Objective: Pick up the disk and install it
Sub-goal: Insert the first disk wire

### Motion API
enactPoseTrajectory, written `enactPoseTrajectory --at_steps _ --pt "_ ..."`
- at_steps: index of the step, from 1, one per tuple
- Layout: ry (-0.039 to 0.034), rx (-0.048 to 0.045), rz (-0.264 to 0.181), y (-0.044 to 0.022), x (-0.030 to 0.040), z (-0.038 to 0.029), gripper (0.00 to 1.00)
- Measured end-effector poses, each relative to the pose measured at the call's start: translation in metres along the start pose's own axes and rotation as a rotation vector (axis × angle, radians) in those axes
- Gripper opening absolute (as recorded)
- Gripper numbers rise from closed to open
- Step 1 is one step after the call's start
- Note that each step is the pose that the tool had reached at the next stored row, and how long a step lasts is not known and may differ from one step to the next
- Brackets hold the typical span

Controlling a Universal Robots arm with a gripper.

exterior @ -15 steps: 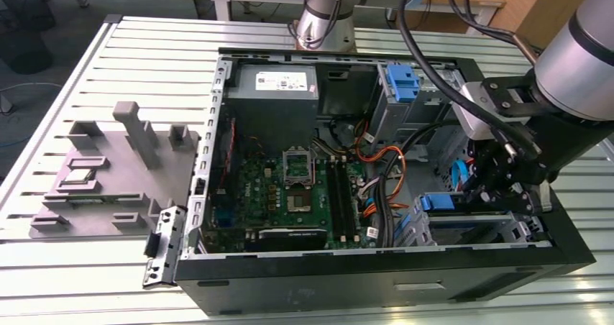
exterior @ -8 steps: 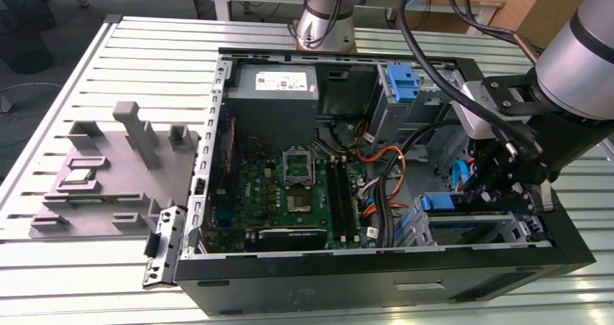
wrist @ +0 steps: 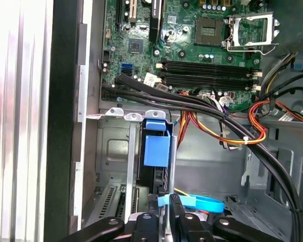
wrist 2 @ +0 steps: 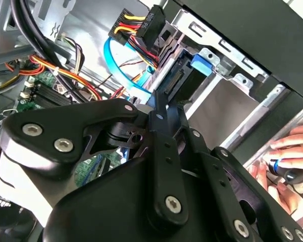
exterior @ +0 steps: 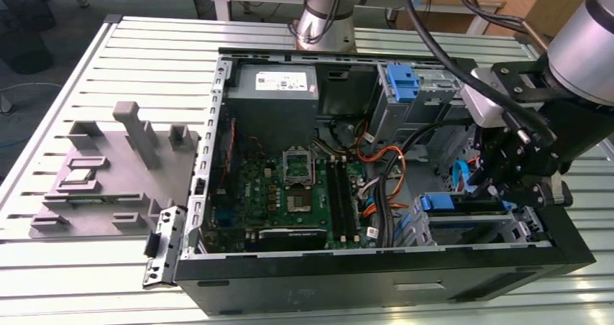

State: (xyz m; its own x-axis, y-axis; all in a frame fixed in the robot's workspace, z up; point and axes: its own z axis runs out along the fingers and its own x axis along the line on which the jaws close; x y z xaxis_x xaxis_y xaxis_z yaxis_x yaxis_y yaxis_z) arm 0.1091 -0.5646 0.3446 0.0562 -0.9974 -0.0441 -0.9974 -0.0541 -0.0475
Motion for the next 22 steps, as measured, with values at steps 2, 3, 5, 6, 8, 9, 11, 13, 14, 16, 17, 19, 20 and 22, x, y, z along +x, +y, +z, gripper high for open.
enactPoseTrajectory --at_steps 2,3,5,6,8,9,11,13,14,16,17,19,20,22 --pt "0.0 0.0 0.0 -0.0001 -0.0001 -0.0027 0.24" --pt "-0.0003 0.0 0.0 -0.0001 -0.0001 -0.0026 0.24" --pt "-0.0003 0.0 0.0 -0.0001 -0.0001 -0.0027 0.24" --pt "-0.0002 0.0001 0.0 -0.0001 -0.0001 -0.0027 0.24" --pt "-0.0005 -0.0088 0.0 -0.0001 -0.0001 -0.0027 0.24" --pt "-0.0014 -0.0243 0.001 -0.0002 -0.0001 -0.0024 0.24" --pt "-0.0027 -0.049 0.002 -0.0003 -0.0001 -0.0021 0.24" --pt "-0.0027 -0.0507 0.002 -0.0002 -0.0001 -0.0022 0.24" --pt "-0.0028 -0.0515 0.002 -0.0003 -0.0001 -0.0021 0.24" --pt "-0.0029 -0.0523 0.004 -0.0003 -0.0001 -0.0021 0.24" --pt "-0.0027 -0.0521 0.009 -0.0003 -0.0001 -0.002 0.24" --pt "-0.0022 -0.0512 0.03 -0.0004 -0.0001 -0.0019 0.24" --pt "-0.002 -0.0507 0.041 -0.0005 -0.0002 -0.0019 0.24" --pt "-0.0017 -0.0498 0.059 -0.0012 -0.0003 -0.0017 0.24"
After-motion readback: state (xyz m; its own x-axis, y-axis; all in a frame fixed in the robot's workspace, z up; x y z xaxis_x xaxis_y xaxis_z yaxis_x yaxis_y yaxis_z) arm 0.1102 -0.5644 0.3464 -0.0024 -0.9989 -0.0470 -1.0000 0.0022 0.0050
